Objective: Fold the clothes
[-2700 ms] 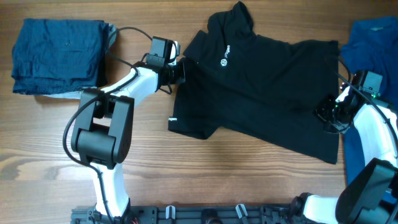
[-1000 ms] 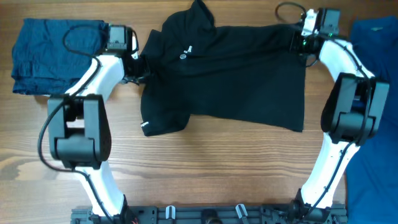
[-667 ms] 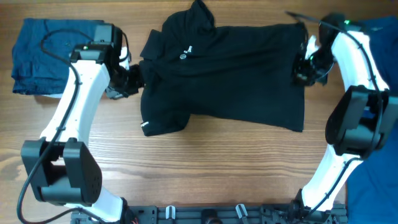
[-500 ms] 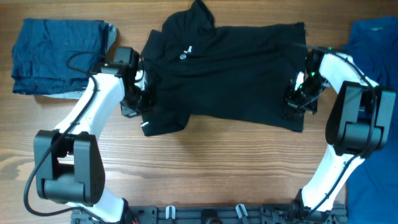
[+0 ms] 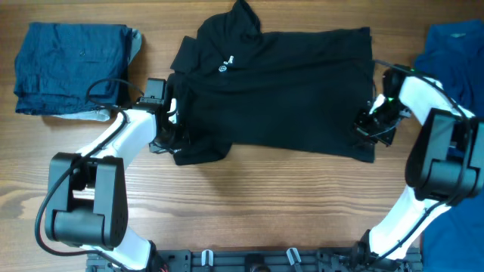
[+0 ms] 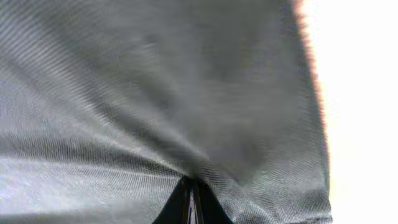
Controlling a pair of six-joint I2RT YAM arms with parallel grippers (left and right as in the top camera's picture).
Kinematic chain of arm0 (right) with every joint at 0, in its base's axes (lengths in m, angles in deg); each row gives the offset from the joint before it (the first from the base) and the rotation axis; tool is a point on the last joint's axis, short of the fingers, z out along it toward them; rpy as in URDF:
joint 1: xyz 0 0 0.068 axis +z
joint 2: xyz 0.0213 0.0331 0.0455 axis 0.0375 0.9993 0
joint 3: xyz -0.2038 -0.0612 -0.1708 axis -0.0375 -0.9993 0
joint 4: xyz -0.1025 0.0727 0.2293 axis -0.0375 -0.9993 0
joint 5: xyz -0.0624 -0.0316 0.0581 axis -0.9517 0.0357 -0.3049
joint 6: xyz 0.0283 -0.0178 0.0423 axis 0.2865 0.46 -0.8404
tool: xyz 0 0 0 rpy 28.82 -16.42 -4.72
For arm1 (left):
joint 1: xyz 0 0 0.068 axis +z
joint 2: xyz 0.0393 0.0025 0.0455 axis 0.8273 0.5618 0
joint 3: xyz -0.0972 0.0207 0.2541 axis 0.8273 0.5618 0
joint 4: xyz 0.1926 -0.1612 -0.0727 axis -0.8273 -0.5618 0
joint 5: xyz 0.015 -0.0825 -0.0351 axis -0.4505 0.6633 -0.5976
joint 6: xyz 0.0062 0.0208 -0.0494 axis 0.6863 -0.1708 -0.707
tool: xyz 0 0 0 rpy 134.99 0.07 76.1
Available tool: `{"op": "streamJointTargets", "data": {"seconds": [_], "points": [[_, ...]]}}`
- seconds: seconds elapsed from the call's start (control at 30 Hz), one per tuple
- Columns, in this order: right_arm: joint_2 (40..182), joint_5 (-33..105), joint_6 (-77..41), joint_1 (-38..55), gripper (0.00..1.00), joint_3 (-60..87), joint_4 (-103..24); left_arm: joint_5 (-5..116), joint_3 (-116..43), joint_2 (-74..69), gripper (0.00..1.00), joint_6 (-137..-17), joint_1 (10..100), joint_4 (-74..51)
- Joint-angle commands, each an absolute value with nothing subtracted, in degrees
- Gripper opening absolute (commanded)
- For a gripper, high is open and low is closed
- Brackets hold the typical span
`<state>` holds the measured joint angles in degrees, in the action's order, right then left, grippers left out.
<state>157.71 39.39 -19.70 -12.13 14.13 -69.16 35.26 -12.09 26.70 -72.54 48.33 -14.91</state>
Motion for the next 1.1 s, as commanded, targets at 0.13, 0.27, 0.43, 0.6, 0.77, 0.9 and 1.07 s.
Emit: {"op": "streamJointTargets", "data": {"seconds": [0.13, 0.27, 0.43, 0.6, 0.77, 0.9, 1.07], "points": [[162.61, 25.3, -20.77, -19.61, 0.04, 10.87, -64.13, 37.06, -11.72, 27.03, 0.04, -73.03, 48.35, -15.1], [162.61, 25.51, -20.77, -19.61, 0.04, 10.87, -64.13, 46.32, -11.74, 27.01, 0.04, -72.98, 47.94, -15.12], [162.61, 26.61, -20.77, -19.56, 0.04, 10.87, -64.06, 48.68, -12.76, 26.94, 0.04, -72.78, 47.94, -14.8], [162.61, 26.63, -20.8, -19.56, 0.04, 10.87, -64.11, 51.72, -12.57, 26.97, 0.04, -69.75, 47.65, -18.69], [162.61, 26.56, -20.75, -19.56, 0.04, 10.87, -64.17, 46.91, -7.89, 27.03, 0.04, -70.01, 47.19, -19.01], [162.61, 26.54, -19.33, -19.56, 0.04, 10.87, -64.94, 46.21, -5.33, 27.01, 0.04, -70.07, 47.19, -20.35], [162.61, 18.39, -24.42, -19.59, 0.04, 10.89, -68.63, 42.19, -5.36, 27.01, 0.04, -70.49, 47.19, -26.8]]}}
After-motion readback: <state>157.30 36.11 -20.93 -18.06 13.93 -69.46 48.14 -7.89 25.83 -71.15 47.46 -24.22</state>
